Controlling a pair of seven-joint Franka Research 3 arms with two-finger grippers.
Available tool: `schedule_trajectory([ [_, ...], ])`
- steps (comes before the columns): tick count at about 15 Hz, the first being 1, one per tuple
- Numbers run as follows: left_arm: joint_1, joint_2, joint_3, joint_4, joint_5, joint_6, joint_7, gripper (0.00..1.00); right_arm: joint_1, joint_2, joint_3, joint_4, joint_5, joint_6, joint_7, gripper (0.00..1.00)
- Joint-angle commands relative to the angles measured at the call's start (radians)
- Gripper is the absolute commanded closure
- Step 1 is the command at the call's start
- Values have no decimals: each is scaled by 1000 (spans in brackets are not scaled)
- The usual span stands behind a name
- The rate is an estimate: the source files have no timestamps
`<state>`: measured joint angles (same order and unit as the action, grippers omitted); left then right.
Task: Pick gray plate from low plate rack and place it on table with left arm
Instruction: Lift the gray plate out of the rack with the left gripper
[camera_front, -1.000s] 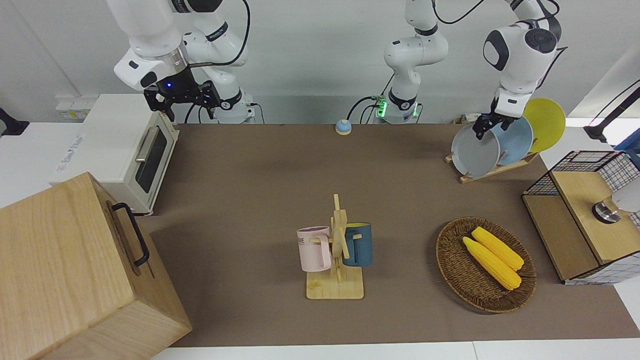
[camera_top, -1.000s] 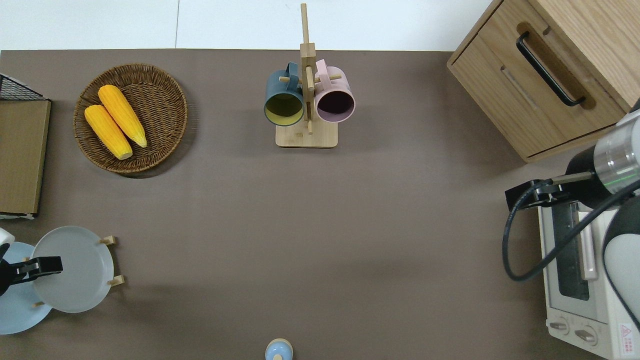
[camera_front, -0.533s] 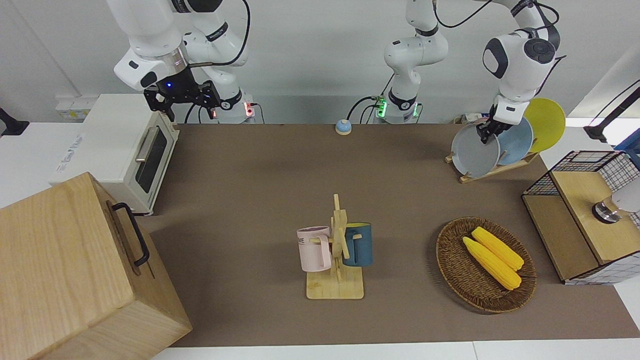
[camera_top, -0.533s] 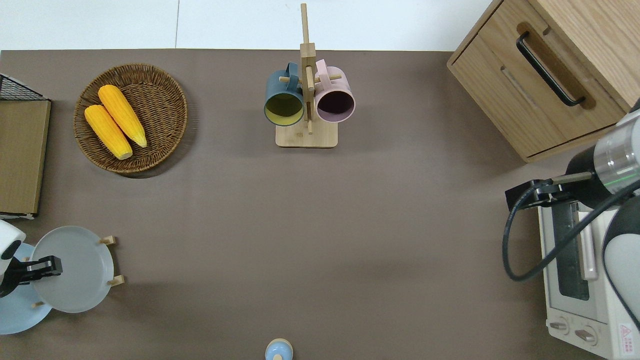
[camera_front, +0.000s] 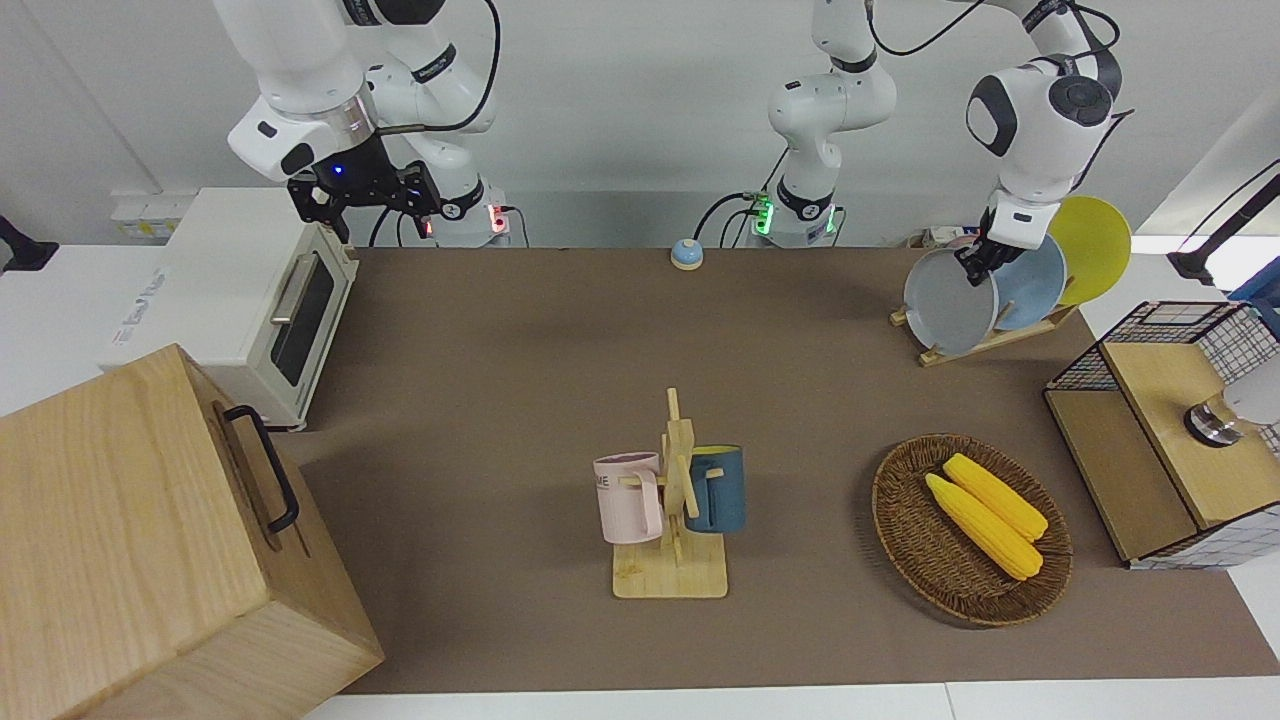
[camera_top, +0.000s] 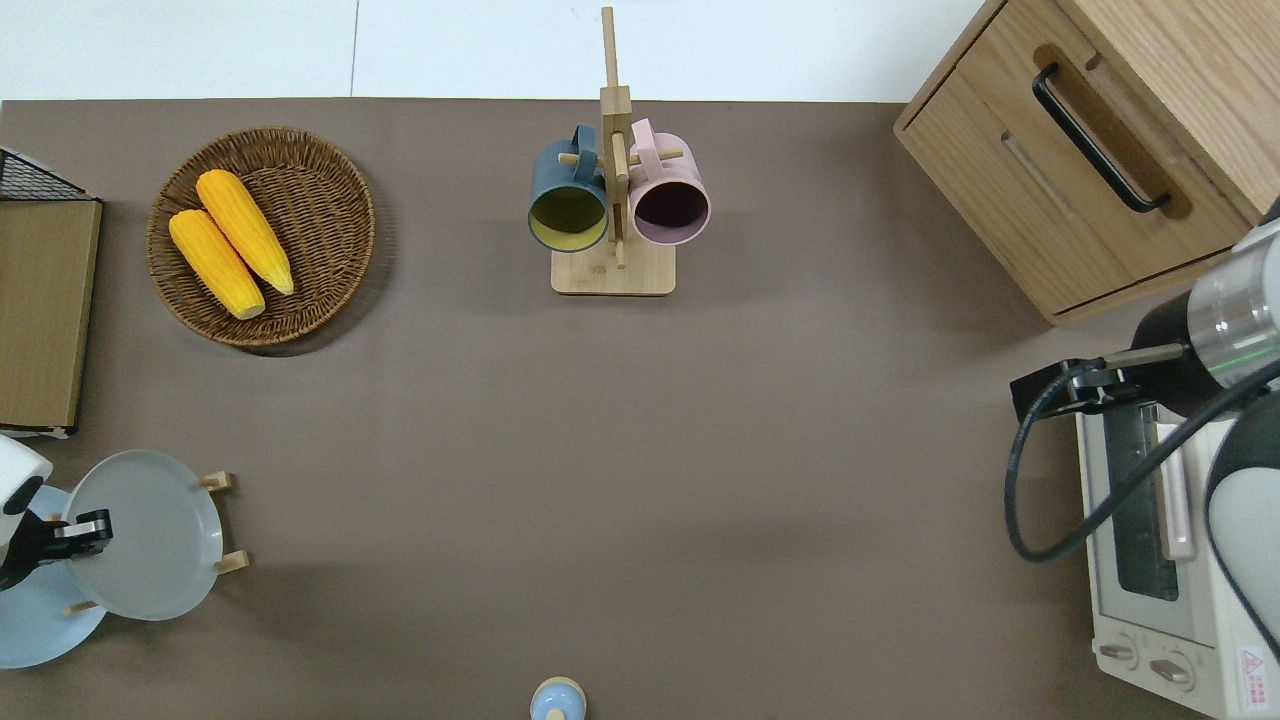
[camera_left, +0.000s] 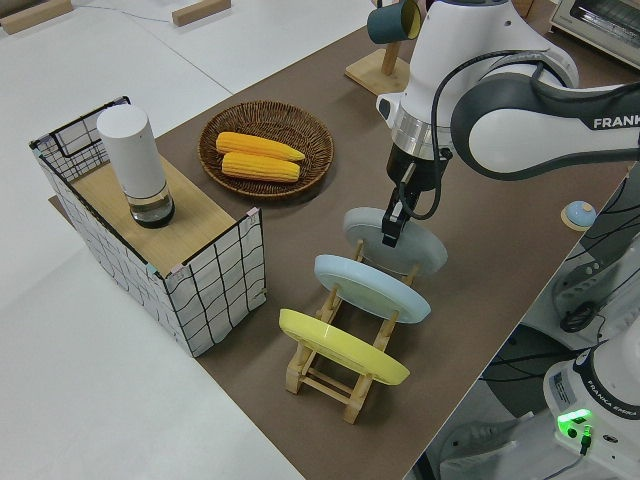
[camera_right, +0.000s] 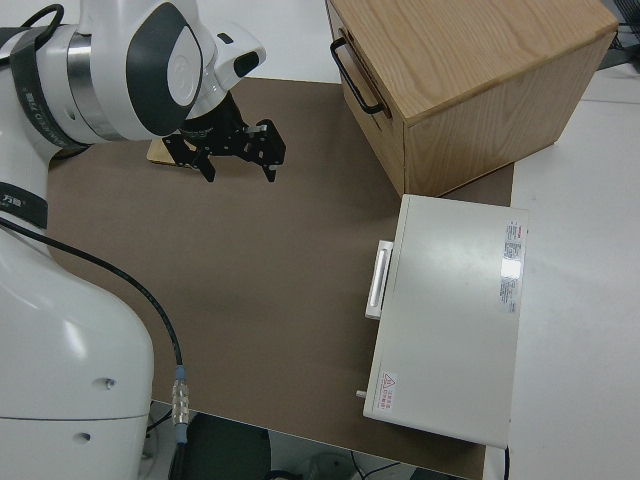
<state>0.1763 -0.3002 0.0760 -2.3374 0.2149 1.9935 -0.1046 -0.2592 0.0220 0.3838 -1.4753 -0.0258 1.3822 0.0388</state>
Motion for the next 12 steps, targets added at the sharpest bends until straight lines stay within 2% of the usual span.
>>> schedule_trajectory([
  [1, -9, -2, -15, 98, 18, -119, 0, 871, -23, -2, 20, 6, -6, -11, 12, 17],
  [5, -23, -2, -24, 194, 9, -232, 3, 869, -23, -2, 20, 7, -6, -11, 12, 17],
  [9, -43, -2, -28, 204, -2, -243, 3, 867, -23, -2, 21, 7, -6, -11, 12, 17],
  [12, -90, 0, -28, 198, -107, -239, 12, 867, -23, -2, 21, 7, -6, -11, 12, 17],
])
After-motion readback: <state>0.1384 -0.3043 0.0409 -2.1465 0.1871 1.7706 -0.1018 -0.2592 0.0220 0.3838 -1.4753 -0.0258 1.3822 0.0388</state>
